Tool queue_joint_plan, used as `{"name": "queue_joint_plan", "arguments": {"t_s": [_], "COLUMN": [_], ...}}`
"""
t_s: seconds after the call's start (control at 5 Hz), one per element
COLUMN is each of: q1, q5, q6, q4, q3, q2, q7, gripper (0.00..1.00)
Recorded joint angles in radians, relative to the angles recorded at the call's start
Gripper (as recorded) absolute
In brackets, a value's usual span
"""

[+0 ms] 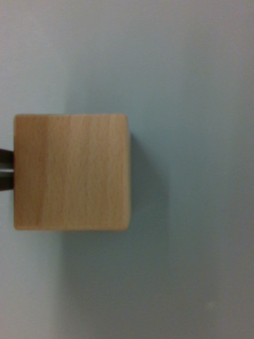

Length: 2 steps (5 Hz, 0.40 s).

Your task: Push wooden cube

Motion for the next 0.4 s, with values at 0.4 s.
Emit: {"name": "queue_joint_plan", "arguments": {"t_s": [0.4], "q1": [-0.0024], "q5": [-0.0041], "q6": [0.014], "q4": [0.045], "q3": [-0.004], "q2": [0.031], "q7": [-0.003], "gripper": [1.0]}}
